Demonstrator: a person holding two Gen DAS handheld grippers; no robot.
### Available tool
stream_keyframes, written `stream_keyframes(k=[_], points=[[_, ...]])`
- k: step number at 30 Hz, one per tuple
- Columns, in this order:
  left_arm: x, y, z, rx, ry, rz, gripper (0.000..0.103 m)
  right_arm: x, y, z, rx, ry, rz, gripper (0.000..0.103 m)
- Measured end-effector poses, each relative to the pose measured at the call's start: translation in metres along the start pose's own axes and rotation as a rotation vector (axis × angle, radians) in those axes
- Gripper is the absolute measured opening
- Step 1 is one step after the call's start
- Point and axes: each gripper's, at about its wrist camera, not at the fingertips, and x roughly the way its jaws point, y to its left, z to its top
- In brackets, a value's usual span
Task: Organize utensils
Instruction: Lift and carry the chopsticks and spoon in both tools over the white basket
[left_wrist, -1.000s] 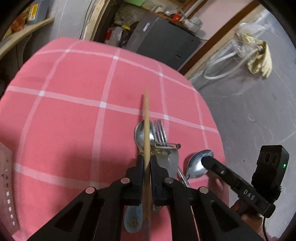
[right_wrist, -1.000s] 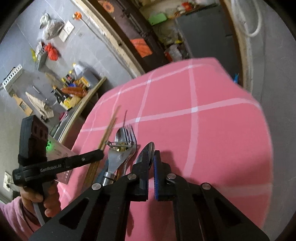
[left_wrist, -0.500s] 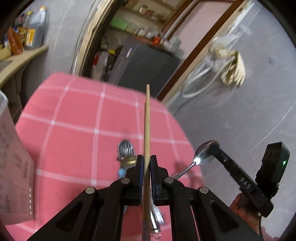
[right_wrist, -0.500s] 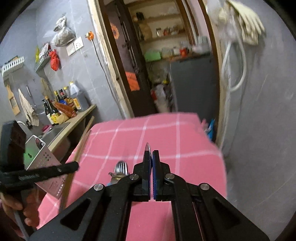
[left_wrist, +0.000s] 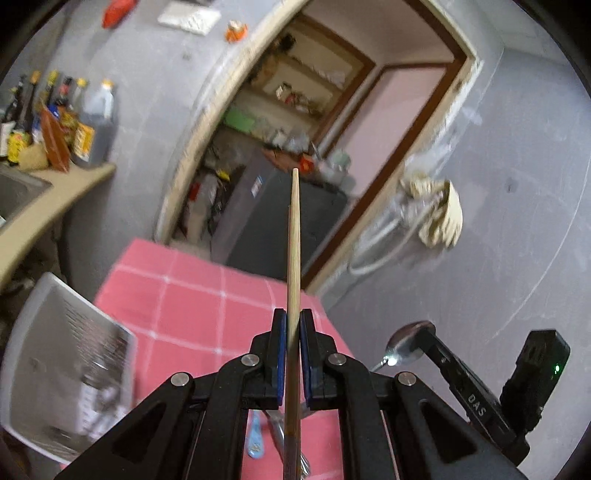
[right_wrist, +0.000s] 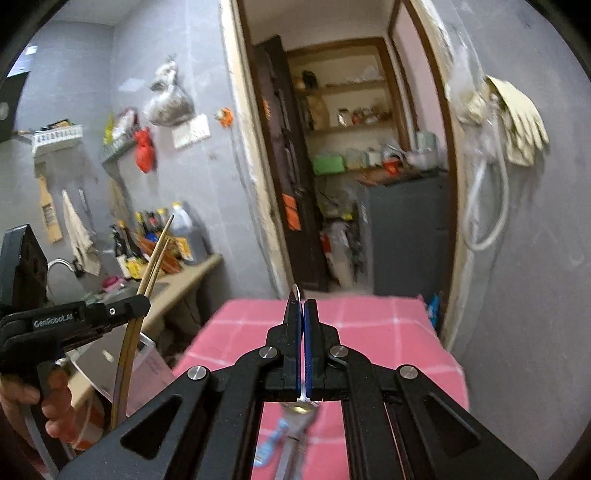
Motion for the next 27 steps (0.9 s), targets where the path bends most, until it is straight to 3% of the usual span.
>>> stream_keyframes(k=[11, 22, 27], points=[[-0.067, 0.051, 0.049, 0.014, -0.175, 0.117, 0.007, 0.010, 0.102, 0.025, -0.071, -0.087, 0.161, 0.002], [-0.069, 0.086, 0.051, 0.089, -0.309, 0.184, 0.007, 0.031, 0.171, 0.003, -0.260, 0.022, 0.191, 0.002], [-0.058, 0.100, 0.044, 0.049, -0.319, 0.177, 0.007, 0.037, 0.186, -0.006, -0.301, 0.067, 0.193, 0.002]])
